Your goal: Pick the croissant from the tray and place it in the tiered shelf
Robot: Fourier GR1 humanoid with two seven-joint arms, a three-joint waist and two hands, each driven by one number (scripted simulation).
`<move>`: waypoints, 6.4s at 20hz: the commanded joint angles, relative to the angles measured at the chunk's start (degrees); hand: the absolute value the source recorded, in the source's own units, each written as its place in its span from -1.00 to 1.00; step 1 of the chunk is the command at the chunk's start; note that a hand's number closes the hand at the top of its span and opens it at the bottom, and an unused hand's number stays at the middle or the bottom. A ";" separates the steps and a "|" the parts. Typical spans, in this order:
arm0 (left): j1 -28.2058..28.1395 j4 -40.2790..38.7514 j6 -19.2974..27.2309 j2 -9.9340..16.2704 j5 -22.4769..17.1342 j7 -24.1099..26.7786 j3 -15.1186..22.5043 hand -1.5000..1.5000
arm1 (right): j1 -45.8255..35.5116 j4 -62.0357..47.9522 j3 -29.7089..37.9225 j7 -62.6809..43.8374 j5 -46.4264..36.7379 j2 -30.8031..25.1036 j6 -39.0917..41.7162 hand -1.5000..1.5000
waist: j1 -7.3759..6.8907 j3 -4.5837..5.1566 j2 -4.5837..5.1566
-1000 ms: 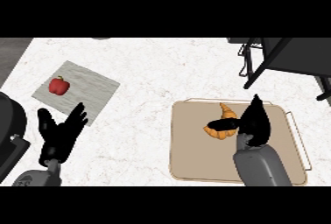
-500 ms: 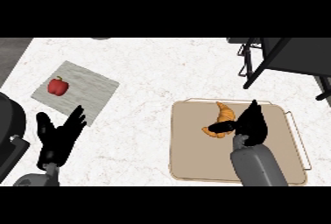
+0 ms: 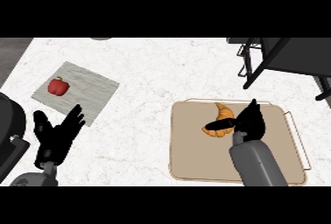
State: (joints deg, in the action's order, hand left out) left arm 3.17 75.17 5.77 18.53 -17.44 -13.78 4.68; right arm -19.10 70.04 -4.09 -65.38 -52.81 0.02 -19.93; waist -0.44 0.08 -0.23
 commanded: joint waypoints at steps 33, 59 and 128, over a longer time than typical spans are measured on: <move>-0.54 -2.61 -1.16 -2.75 2.61 1.84 -4.18 0.00 | -2.63 28.16 -10.53 35.90 21.52 -22.60 21.59 1.00 | 2.54 0.00 -0.35; -2.25 1.53 -5.69 -2.55 4.66 0.80 -4.17 0.00 | -38.30 1.60 20.52 31.62 32.54 -46.93 37.91 1.00 | -1.30 -0.03 0.60; -0.18 2.44 -3.86 -7.18 9.03 -2.22 -5.40 0.00 | -54.35 -57.80 42.21 65.00 37.27 -60.55 8.97 -1.00 | -1.42 -0.23 1.08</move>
State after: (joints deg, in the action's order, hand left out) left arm 3.68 77.11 1.42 11.58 -8.95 -16.03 -0.92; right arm -76.14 12.88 35.10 -0.38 -17.87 -57.65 -8.41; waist -2.17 -0.09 0.92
